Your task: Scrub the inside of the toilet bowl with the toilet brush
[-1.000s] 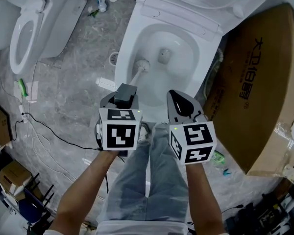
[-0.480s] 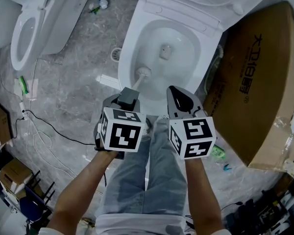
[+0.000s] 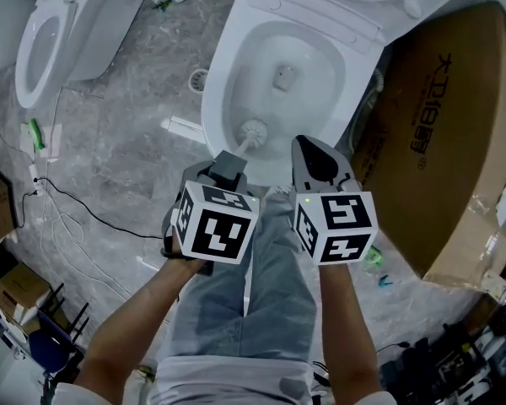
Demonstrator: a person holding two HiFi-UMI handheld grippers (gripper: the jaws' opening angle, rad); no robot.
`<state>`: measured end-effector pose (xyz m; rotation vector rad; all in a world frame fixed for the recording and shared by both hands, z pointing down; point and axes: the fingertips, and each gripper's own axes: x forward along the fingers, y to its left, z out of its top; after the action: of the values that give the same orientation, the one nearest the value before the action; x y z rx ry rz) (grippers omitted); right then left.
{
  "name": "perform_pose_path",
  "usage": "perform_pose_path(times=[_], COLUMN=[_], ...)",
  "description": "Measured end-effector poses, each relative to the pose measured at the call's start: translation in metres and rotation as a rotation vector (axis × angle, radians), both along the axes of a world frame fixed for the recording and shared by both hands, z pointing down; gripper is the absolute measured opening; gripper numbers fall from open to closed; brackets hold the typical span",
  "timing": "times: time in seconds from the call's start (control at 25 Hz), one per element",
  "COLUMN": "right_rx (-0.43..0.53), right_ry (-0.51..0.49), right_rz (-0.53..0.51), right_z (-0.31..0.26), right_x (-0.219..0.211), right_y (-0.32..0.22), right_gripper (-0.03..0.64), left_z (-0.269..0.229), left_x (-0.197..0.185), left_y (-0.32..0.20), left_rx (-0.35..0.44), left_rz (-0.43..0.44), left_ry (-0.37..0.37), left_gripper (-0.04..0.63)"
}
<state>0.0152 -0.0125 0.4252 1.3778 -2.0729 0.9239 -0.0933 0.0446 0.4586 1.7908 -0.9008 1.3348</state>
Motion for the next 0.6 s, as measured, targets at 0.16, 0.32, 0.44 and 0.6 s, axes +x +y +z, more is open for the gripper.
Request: perform_pose_path(times=[0.16,0.32,0.44,0.6], right_rx=[-0.002,-0.005,-0.006,-0.007], right_ry=[0.006,0.013,0.015,0.017], right_rz=[0.006,0.011,0.014,0.018], right_z=[-0.001,-0.001,-0.001,-0.001], right_x=[0.004,0.006,0.008,0.008], right_y=[0.001,0.001,0.0,0.0], right_gripper=[0.003,0.002,0.003,0.002], left_z=[0.0,-0.001,-0.001,-0.003], left_x=[0.011,0.021,0.03,0.042], left_y=[0.006,0.007,0.008,0.007], left_rx=[-0.021,-0.027,-0.041,-0.045], left_rz=[0.005,0.014,0.013,0.009], left_ry=[0.028,0.053,0.081,0.118], left_gripper=[0.156,0.156,0.156,0.156])
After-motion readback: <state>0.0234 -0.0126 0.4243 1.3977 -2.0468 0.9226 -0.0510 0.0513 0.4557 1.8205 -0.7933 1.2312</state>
